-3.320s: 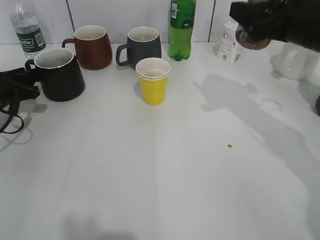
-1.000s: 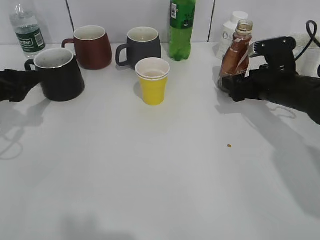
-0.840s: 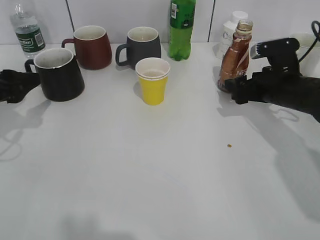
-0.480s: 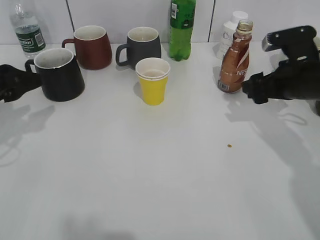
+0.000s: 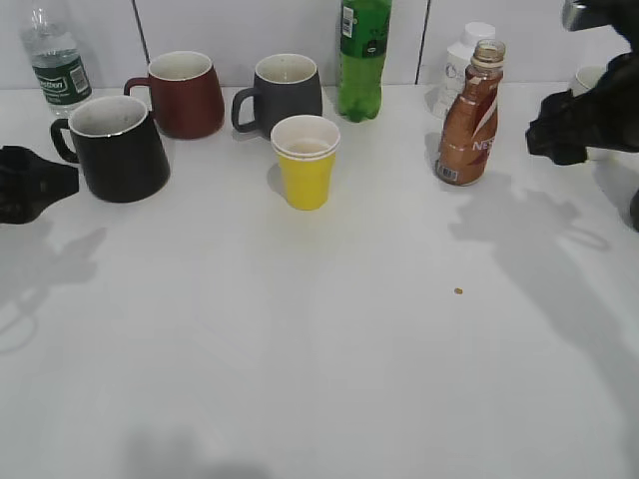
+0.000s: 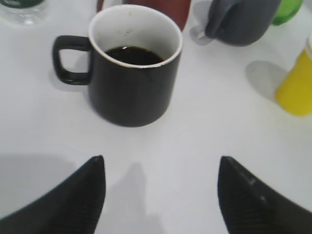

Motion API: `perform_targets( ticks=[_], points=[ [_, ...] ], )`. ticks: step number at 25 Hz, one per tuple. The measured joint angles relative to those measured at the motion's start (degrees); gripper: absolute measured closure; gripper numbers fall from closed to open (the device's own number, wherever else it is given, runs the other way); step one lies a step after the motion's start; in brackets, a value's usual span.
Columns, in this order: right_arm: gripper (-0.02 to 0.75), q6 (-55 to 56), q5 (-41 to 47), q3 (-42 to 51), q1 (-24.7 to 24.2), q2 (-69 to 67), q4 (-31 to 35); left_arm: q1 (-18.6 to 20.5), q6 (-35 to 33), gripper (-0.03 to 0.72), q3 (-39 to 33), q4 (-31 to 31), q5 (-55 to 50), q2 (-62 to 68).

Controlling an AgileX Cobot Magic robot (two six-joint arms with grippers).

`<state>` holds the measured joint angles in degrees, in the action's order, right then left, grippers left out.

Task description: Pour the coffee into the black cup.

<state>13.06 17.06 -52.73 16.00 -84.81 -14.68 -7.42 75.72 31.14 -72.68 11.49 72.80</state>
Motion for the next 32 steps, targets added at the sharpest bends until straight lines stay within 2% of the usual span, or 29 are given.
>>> perform_targets(
  ticks=[5, 9, 11, 13, 18, 22, 25, 28, 32],
  points=[
    [0.148, 0.0, 12.5, -0.2, 0.2, 5.0, 2.1, -4.5, 0.0, 0.146, 0.0, -0.8, -9.2, -2.1],
    [0.148, 0.0, 18.1, -0.2, 0.2, 10.4, 3.3, -7.4, 0.0, 0.148, 0.0, 0.3, -22.1, -2.2],
    [0.148, 0.0, 19.1, -0.2, 0.2, 13.2, 4.0, -8.1, 0.0, 0.155, 0.1, 4.9, -27.3, -2.5],
    [0.148, -0.3, 19.5, -0.2, 0.2, 16.2, 5.4, -8.5, -1.8, 0.162, 0.4, 12.8, -30.2, -3.1],
    [0.148, -4.2, 20.7, -0.2, 0.2, 22.8, 11.0, -8.7, -19.6, 0.166, 0.8, 37.9, -33.6, -7.1],
    [0.148, -7.8, 23.1, -0.2, 0.2, 27.6, 14.7, -8.9, -32.7, 0.181, 0.9, 51.8, -37.7, -13.6],
    [0.148, -9.5, 25.4, -0.2, 0.2, 31.0, 15.7, -8.9, -44.3, 0.218, 0.9, 59.6, -42.0, -21.2],
    [0.148, -10.1, 28.4, -0.2, 0.2, 34.5, 16.6, -8.9, -52.9, 0.252, 1.0, 64.3, -46.4, -31.3],
    [0.148, -10.4, 31.1, 0.0, 0.2, 40.0, 16.8, -8.9, -57.1, 0.27, 1.1, 66.4, -51.4, -41.5]
  ],
)
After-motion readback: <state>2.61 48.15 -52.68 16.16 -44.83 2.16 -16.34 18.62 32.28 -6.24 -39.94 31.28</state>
